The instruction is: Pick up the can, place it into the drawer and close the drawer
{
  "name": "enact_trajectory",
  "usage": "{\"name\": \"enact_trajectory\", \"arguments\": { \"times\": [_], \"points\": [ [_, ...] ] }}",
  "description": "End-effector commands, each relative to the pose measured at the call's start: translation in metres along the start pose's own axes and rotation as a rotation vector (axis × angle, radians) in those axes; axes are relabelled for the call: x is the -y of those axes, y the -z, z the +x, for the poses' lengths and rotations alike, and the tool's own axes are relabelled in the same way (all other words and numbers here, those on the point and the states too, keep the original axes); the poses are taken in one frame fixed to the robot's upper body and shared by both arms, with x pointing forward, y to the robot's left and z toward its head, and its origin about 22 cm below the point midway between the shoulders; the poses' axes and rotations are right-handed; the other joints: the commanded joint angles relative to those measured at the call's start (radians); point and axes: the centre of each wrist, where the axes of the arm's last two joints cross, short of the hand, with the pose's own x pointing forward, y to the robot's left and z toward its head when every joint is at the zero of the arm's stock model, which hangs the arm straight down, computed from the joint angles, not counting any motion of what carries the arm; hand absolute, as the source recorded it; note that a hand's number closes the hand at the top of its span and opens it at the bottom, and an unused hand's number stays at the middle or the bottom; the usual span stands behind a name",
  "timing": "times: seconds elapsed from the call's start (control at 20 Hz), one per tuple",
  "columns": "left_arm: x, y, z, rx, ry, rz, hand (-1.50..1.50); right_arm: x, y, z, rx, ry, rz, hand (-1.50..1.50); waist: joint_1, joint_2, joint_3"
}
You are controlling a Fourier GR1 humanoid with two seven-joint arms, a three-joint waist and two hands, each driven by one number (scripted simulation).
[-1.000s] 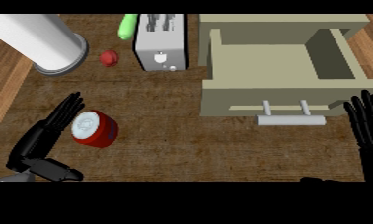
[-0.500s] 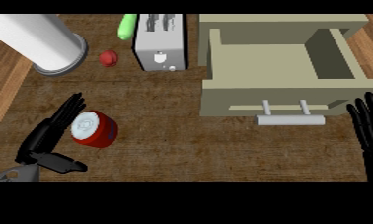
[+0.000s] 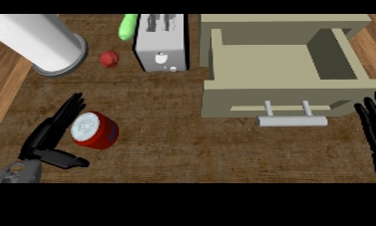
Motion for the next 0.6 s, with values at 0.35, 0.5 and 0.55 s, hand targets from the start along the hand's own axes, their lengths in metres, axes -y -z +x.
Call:
{"name": "enact_trajectory", "arguments": {
  "times": [0.35,0.5,0.55],
  "points": [
    [0.01,0.019,0.002,0.012,-0.029,-0.051,-1.5,0.005,0.001,-0.004,0.002,0.008,-0.013,-1.5,0.004,-0.001,0.001],
    [0.05,0.043,-0.004,0.018,-0.052,-0.044,-1.5,0.019,-0.013,0.005,-0.006,-0.007,-0.012,-1.5,0.0,-0.001,0.001],
    [0.021,0.034,-0.009,0.033,-0.056,-0.047,-1.5,0.011,-0.004,0.008,-0.005,0.012,-0.004,-1.5,-0.005,0.002,-0.001]
  ]
}}
